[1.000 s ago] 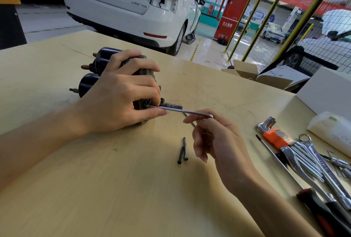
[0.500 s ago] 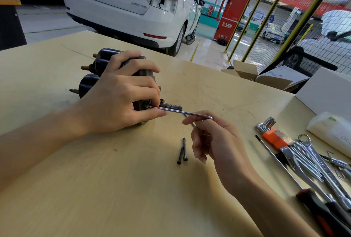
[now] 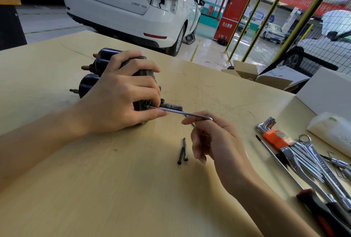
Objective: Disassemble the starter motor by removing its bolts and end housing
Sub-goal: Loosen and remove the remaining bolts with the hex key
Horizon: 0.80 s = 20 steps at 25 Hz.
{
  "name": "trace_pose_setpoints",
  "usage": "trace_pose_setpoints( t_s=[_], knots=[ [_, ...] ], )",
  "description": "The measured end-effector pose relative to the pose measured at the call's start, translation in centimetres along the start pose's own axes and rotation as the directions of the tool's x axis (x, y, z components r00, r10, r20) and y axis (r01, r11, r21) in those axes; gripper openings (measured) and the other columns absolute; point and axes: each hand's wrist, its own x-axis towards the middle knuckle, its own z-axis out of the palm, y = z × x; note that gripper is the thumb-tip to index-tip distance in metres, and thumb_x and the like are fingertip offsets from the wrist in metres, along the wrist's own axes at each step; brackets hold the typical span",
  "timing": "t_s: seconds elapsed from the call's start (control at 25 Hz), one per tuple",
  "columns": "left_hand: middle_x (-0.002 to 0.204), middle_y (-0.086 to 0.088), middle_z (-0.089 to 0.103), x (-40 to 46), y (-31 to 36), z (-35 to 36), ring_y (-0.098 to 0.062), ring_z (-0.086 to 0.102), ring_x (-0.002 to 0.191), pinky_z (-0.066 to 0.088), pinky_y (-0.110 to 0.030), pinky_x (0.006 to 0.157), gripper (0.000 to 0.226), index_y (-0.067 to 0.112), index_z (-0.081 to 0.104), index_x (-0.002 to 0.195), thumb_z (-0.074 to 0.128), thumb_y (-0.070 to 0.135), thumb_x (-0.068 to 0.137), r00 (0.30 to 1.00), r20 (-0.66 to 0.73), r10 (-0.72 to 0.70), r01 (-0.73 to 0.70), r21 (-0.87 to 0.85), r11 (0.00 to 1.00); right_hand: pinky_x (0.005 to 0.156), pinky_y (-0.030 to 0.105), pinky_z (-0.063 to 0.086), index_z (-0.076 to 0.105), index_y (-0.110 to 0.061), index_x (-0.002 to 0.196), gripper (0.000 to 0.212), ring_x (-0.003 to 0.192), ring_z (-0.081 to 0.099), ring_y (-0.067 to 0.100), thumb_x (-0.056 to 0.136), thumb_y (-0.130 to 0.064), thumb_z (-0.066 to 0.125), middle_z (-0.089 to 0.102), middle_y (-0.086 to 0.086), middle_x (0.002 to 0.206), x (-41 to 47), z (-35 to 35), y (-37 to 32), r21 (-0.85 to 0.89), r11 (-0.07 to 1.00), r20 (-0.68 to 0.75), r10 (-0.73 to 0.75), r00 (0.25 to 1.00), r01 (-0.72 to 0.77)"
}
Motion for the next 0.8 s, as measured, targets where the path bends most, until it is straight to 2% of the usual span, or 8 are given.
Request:
trace_pose_setpoints(
  t_s=[0.64,0.8],
  knots=[
    [0.093,0.015,0.071,-0.07,-0.09,0.09,-0.020,0.053,0.124,0.022,-0.046,0.114,0.028,0.028,0.078,0.083,0.063,0.050,0.089,1.000,0.002,0.015,-0.015,-0.009,1.000,0.039,0.023,0.036,0.072,-0.012,0.086,0.044,0.041,0.047,0.015,0.102,-0.003,0.032,0.050,0.004,0.053,-0.12,-0.07,0.16,-0.028,0.999,0.027,-0.021,0.999,0.022],
    [0.093,0.015,0.071,-0.05,-0.13,0.13,-0.019,0.053,0.124,0.023,-0.046,0.114,0.027,0.027,0.077,0.081,0.064,0.050,0.089,1.000,0.001,0.012,-0.012,-0.006,1.000,0.038,0.023,0.035,0.071,-0.017,0.090,0.038,0.040,0.047,0.014,0.102,-0.006,0.036,0.051,0.004,0.052,-0.09,0.11,0.13,-0.026,0.999,-0.003,-0.019,1.000,0.019]
  ],
)
